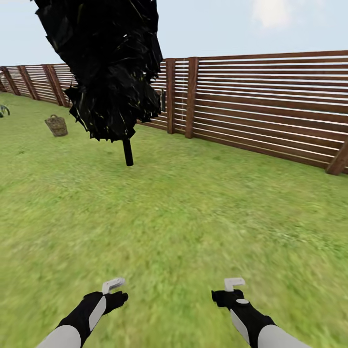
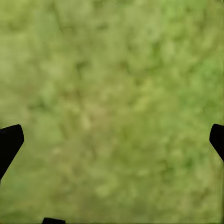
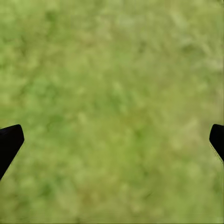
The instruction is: Take the three Easter eggs out of the wicker basket on the lawn in the garden, then place them on the lawn next to a single tree (choose any tree) so that all three eggs are next to the same tree and none are left in the basket.
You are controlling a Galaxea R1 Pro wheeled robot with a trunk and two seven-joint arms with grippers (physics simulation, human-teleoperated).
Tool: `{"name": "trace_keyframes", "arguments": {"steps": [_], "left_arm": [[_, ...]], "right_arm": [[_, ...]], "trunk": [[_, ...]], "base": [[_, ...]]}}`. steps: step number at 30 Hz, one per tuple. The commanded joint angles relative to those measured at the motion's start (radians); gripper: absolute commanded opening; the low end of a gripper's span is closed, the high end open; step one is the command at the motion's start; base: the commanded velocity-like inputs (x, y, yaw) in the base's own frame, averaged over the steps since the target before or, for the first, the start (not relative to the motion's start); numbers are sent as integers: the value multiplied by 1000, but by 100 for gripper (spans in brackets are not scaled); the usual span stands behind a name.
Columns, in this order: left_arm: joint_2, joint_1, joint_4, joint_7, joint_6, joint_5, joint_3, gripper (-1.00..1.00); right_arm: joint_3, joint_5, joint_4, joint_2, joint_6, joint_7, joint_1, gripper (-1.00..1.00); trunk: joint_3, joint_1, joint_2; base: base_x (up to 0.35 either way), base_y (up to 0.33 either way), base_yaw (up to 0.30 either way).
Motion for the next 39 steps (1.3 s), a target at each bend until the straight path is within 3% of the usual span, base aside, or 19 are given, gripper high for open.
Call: {"name": "trace_keyframes", "arguments": {"steps": [1, 39], "left_arm": [[0, 0, -2, 1, 6, 10, 3, 100], [0, 0, -2, 1, 6, 10, 3, 100]], "right_arm": [[6, -1, 0, 0, 0, -5, 0, 100], [6, -1, 0, 0, 1, -5, 0, 100]], "trunk": [[-1, 1, 0], [-1, 1, 0]], "base": [[336, -85, 286], [336, -85, 286]]}}
